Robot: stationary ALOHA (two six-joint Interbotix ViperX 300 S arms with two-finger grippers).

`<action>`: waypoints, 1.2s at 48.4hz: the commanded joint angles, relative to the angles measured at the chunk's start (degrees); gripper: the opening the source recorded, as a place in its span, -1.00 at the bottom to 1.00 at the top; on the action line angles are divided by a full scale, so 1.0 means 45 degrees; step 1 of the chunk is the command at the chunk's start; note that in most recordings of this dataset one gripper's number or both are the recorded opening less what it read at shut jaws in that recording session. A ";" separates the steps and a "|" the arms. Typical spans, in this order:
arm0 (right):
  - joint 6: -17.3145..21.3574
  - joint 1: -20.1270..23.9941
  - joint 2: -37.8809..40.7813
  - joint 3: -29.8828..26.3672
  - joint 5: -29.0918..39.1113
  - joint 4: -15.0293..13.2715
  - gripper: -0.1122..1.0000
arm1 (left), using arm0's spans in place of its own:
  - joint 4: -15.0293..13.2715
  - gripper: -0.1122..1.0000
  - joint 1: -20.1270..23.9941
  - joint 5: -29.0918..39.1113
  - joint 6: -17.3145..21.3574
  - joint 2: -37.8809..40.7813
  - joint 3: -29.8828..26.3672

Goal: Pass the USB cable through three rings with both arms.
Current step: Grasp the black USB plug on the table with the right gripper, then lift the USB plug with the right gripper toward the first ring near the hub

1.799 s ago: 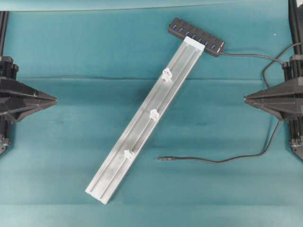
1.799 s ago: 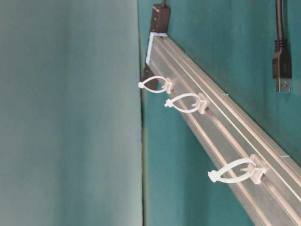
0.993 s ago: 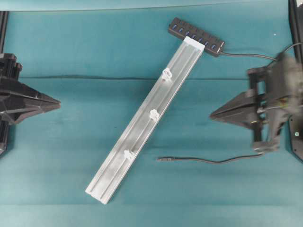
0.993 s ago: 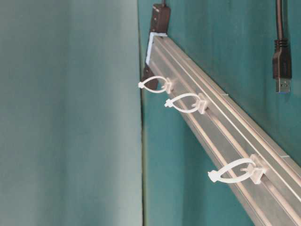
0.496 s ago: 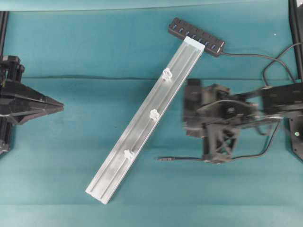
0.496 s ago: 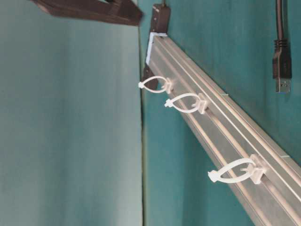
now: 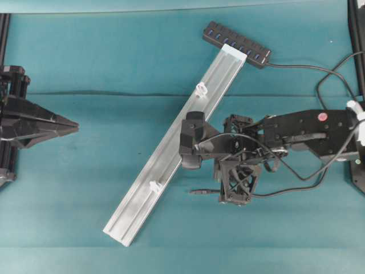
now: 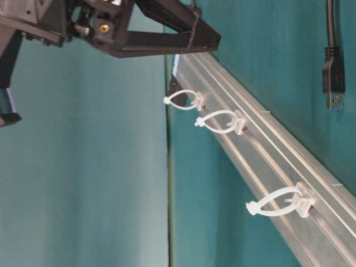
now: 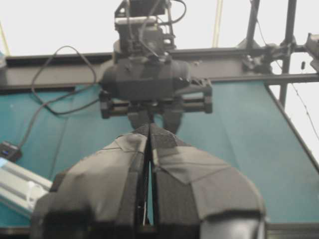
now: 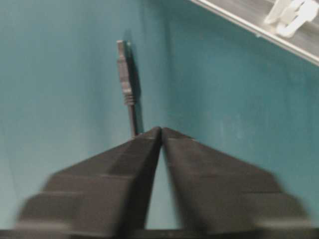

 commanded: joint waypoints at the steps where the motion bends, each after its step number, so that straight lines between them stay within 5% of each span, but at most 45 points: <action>1: 0.0215 0.0176 0.0352 -0.0078 0.0000 0.0000 0.29 | 0.0039 -0.83 0.0078 -0.0078 0.0059 0.0117 -0.0352; 8: 0.0176 0.0645 0.1035 0.0000 -0.0039 -0.0273 0.82 | 0.0059 -0.83 0.0156 -0.0078 0.0078 0.0059 -0.0352; 16: 0.0195 0.1113 0.1836 -0.0020 -0.0625 -0.0371 0.65 | 0.0039 -0.83 0.0156 -0.0078 0.0078 0.0098 -0.0352; 48: 0.0254 0.1230 0.3008 -0.0039 -0.1113 -0.0938 0.63 | 0.0039 -0.83 0.0137 -0.0059 -0.0039 0.0332 -0.0332; 58: 0.0273 0.1367 0.3184 0.0098 -0.1250 -0.0918 0.31 | 0.0039 -0.83 0.0078 -0.0059 -0.0059 0.0352 -0.0332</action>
